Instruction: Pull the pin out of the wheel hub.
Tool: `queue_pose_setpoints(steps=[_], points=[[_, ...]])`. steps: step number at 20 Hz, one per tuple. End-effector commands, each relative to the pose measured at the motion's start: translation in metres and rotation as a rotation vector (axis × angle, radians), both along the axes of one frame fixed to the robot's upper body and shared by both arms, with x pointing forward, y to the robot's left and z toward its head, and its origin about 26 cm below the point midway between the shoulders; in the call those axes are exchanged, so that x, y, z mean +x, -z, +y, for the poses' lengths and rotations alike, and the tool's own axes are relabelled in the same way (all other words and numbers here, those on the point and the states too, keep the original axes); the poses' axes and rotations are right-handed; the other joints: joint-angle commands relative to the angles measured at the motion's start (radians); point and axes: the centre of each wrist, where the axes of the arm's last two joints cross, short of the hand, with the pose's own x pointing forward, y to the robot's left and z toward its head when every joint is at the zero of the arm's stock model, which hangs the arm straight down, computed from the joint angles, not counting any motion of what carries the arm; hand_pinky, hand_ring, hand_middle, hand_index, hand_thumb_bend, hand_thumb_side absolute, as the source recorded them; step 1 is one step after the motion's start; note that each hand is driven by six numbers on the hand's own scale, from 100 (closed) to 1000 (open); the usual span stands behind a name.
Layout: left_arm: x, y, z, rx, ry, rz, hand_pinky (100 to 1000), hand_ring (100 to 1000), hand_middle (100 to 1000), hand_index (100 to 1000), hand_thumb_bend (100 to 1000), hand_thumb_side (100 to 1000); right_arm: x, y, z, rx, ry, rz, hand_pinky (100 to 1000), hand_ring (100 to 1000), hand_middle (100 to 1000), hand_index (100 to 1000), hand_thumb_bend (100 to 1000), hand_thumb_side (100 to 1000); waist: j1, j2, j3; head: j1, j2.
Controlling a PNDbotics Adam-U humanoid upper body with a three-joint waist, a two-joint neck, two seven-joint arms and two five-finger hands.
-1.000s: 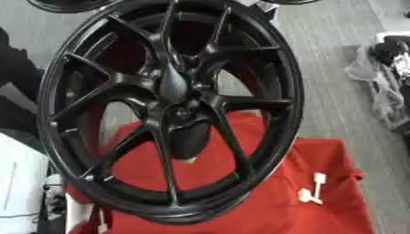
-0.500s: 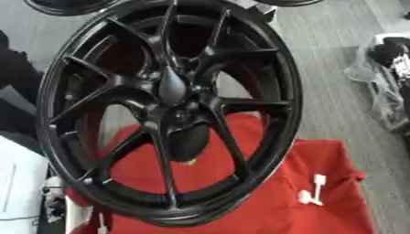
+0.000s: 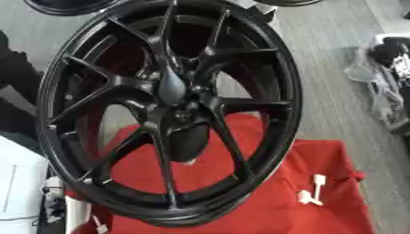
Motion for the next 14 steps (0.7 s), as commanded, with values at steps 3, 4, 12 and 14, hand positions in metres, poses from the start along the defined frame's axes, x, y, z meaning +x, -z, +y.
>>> queue_pose_setpoints(steps=[3, 4, 12, 14], points=[[-0.002, 0.006, -0.023, -0.249, 0.047, -0.132, 785, 782, 733, 818, 100, 816, 0.0, -0.01, -0.003, -0.01, 0.0, -0.027, 895, 754, 661, 738, 100, 469, -0.005, -0.017, 0.001, 0.003, -0.007], [0.0, 0.014, -0.03, -0.32, 0.051, -0.146, 784, 780, 731, 816, 100, 821, 0.0, -0.01, -0.002, -0.008, -0.001, -0.027, 895, 754, 661, 738, 100, 469, -0.007, -0.017, 0.002, 0.005, -0.007], [0.009, 0.057, -0.067, -0.725, -0.007, -0.327, 771, 750, 728, 823, 100, 846, 0.0, -0.008, 0.0, 0.015, 0.0, -0.036, 894, 753, 659, 737, 100, 467, -0.027, -0.012, 0.006, 0.016, -0.012], [0.01, 0.063, -0.073, -0.77, -0.012, -0.375, 774, 758, 727, 822, 100, 843, 0.0, -0.008, 0.001, 0.017, 0.0, -0.037, 894, 753, 659, 737, 100, 467, -0.031, -0.011, 0.006, 0.02, -0.014]])
